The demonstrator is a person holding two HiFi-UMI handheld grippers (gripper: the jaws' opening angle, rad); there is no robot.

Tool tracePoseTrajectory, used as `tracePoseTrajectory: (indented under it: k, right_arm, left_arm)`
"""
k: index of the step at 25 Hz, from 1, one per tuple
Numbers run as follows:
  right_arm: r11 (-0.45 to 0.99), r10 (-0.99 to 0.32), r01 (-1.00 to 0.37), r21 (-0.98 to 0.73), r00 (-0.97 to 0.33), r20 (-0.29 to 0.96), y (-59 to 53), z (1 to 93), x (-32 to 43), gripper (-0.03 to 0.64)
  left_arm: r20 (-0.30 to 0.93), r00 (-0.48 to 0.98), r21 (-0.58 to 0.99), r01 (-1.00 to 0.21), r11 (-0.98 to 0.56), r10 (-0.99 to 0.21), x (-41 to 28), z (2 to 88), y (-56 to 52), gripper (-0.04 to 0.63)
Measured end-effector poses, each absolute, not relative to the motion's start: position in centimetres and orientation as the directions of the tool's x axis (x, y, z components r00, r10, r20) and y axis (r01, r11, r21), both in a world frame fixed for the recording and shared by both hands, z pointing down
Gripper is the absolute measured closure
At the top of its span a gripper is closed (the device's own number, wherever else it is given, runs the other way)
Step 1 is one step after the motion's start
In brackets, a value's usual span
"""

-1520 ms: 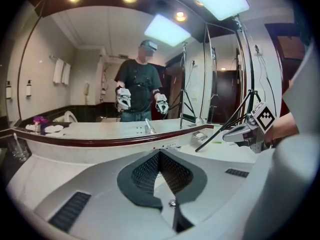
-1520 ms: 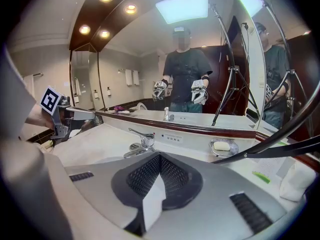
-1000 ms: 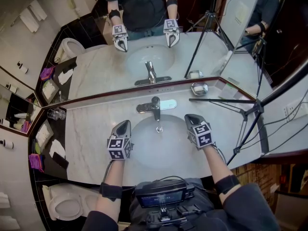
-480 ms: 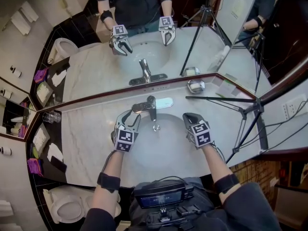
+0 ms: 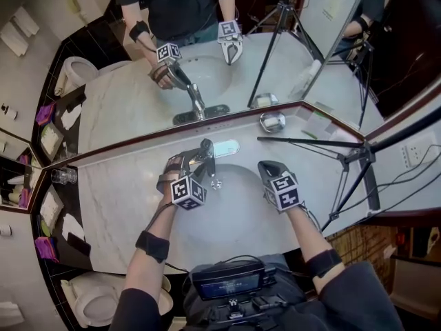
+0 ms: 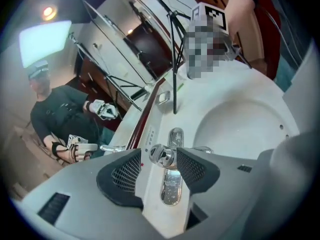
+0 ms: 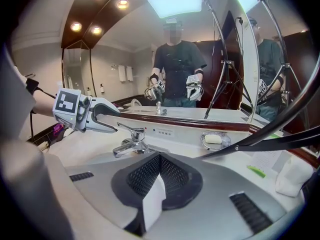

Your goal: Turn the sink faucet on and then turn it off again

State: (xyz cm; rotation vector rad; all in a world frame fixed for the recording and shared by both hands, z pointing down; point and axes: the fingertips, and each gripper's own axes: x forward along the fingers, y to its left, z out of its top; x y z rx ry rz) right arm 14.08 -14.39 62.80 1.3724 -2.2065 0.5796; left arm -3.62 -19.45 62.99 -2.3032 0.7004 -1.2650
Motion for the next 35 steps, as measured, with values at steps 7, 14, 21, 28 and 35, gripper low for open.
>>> tracePoseTrajectory:
  k: [7, 14, 21, 28, 35]
  right_arm:
    - [0.4, -0.701, -0.911, -0.1, -0.374, 0.608, -14.7, 63.9, 15.0, 0.598]
    - [0.397, -0.694, -0.912, -0.104, -0.372, 0.617, -14.9, 64.0, 14.9, 0.598]
    - [0.403, -0.686, -0.908, -0.113, -0.382, 0.619, -15.1, 64.2, 14.1, 0.598]
    - [0.4, -0.692, -0.91, -0.11, -0.379, 0.615, -15.1, 64.1, 14.3, 0.598]
    - [0.406, -0.687, -0.907, -0.11, -0.383, 0.617, -15.0, 64.6, 14.3, 0.598]
  left_arm:
    - [0.689, 0.445, -0.596, -0.103, -0.796, -0.573, -2.8, 66.2, -20.0, 0.373]
    - [0.689, 0.426, -0.607, -0.103, -0.788, -0.586, -2.6, 66.7, -20.0, 0.431]
    - [0.658, 0.42, -0.639, -0.127, -0.759, -0.625, -2.5, 66.8, -20.1, 0.431]
    - [0.65, 0.418, -0.662, -0.097, -0.743, -0.634, -2.8, 67.0, -19.8, 0.44]
    - [0.65, 0.406, -0.672, -0.088, -0.735, -0.643, -3.3, 68.2, -18.3, 0.448]
